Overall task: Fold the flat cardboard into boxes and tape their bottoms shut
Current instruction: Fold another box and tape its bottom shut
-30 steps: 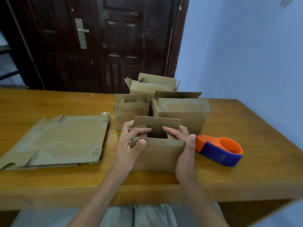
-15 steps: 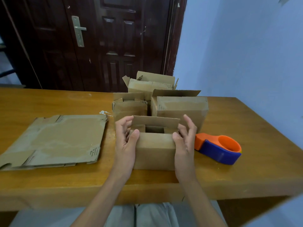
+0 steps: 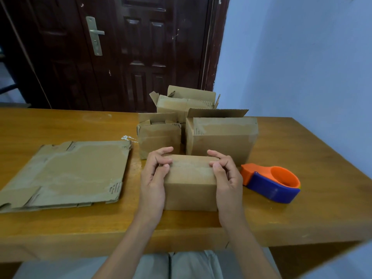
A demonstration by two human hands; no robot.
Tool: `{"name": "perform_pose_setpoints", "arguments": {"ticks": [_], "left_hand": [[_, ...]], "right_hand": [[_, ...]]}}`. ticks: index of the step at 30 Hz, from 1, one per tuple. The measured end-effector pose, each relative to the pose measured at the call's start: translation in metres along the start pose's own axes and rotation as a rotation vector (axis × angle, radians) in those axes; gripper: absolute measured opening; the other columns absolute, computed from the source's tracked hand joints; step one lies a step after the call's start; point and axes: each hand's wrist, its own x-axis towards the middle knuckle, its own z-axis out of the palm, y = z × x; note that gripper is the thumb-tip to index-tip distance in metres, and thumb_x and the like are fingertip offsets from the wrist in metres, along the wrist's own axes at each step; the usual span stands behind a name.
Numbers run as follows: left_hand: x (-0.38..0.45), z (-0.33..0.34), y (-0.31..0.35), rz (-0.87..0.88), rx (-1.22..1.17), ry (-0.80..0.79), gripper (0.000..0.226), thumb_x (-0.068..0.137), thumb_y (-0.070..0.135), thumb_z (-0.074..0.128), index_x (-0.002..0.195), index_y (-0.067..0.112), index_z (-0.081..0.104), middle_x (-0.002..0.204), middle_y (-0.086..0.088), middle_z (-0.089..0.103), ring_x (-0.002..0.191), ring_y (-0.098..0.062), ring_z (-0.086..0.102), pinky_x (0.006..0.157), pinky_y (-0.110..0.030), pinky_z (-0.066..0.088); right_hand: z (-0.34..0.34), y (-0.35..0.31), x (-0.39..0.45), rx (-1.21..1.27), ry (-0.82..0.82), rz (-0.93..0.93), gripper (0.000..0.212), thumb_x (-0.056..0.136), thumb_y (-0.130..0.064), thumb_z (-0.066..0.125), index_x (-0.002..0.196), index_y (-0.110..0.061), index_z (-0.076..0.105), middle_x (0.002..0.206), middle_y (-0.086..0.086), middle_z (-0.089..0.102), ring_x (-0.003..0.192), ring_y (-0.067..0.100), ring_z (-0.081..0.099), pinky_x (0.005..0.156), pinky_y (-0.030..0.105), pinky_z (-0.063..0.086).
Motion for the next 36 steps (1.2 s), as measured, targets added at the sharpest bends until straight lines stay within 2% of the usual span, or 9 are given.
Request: {"name": "perform_pose_setpoints", "arguments": {"ticks": [3,10,15,21,24,26,29,32,36], "left_hand": [[-0.003,0.004,0.004,-0.115,-0.057,0.033,0.015,0.101,0.009,0.050,0.094,0.012,0.062,0.131,0.013,0.068,0.120,-0.003,0.058,0.089,-0.029,0.039],[-0.003,0.003,0.013,-0.263,-0.079,0.035,0.020,0.104,0.012,0.046,0.094,0.020,0.061,0.112,0.016,0.072,0.095,0.005,0.060,0.079,-0.031,0.040],[0.000,-0.004,0.016,-0.396,-0.112,-0.053,0.023,0.104,0.016,0.044,0.095,0.029,0.061,0.127,0.019,0.070,0.121,-0.018,0.059,0.099,-0.052,0.048],[0.007,-0.012,0.020,-0.492,-0.059,-0.177,0.018,0.107,0.022,0.045,0.107,0.033,0.060,0.131,0.022,0.065,0.122,-0.023,0.057,0.103,-0.057,0.050],[0.001,-0.009,0.018,-0.456,-0.065,-0.132,0.012,0.106,0.032,0.048,0.109,0.033,0.059,0.120,0.012,0.066,0.113,-0.025,0.058,0.085,-0.047,0.049],[-0.004,-0.005,0.014,-0.360,-0.024,-0.106,0.018,0.099,0.045,0.049,0.109,0.034,0.059,0.110,0.017,0.063,0.106,-0.012,0.057,0.079,-0.038,0.044],[-0.010,-0.002,0.006,-0.214,-0.001,-0.062,0.034,0.091,0.059,0.046,0.108,0.033,0.059,0.109,0.027,0.060,0.099,0.007,0.055,0.079,-0.033,0.040],[-0.014,-0.004,-0.005,-0.102,0.013,-0.093,0.060,0.086,0.082,0.041,0.116,0.033,0.058,0.122,0.030,0.059,0.110,0.008,0.054,0.086,-0.022,0.044],[-0.010,0.004,0.000,0.016,0.162,-0.054,0.028,0.098,0.048,0.042,0.110,0.027,0.057,0.108,0.018,0.058,0.101,-0.003,0.054,0.075,-0.013,0.041]], "right_hand": [[-0.002,-0.008,0.000,-0.015,-0.028,0.121,0.019,0.108,-0.023,0.051,0.114,-0.034,0.066,0.127,-0.024,0.064,0.116,-0.001,0.057,0.101,0.037,0.050],[-0.016,-0.026,0.011,-0.094,-0.231,0.198,0.042,0.110,-0.015,0.048,0.130,-0.051,0.059,0.133,-0.029,0.057,0.120,-0.003,0.053,0.089,0.022,0.048],[-0.023,-0.029,0.019,-0.133,-0.312,0.238,0.034,0.108,-0.024,0.056,0.129,-0.050,0.060,0.132,-0.023,0.058,0.116,0.001,0.057,0.080,0.017,0.051],[-0.022,-0.043,0.033,-0.277,-0.477,0.323,0.034,0.099,-0.039,0.069,0.131,-0.045,0.057,0.121,-0.020,0.055,0.106,0.006,0.058,0.072,0.016,0.049],[-0.020,-0.048,0.038,-0.276,-0.509,0.370,0.029,0.101,-0.033,0.068,0.126,-0.042,0.058,0.119,-0.013,0.056,0.104,0.009,0.058,0.070,0.017,0.049],[-0.020,-0.048,0.036,-0.273,-0.505,0.373,0.028,0.101,-0.034,0.068,0.126,-0.041,0.058,0.119,-0.013,0.056,0.103,0.009,0.059,0.068,0.015,0.048],[-0.019,-0.043,0.033,-0.246,-0.486,0.369,0.029,0.102,-0.033,0.066,0.128,-0.041,0.056,0.119,-0.013,0.056,0.104,0.009,0.059,0.068,0.016,0.048],[-0.013,-0.040,0.029,-0.226,-0.443,0.366,0.026,0.103,-0.033,0.065,0.125,-0.043,0.056,0.119,-0.012,0.056,0.105,0.011,0.059,0.071,0.021,0.049],[-0.013,-0.037,0.027,-0.197,-0.399,0.355,0.022,0.104,-0.032,0.060,0.123,-0.044,0.058,0.122,-0.011,0.056,0.107,0.013,0.058,0.077,0.027,0.049]]}}
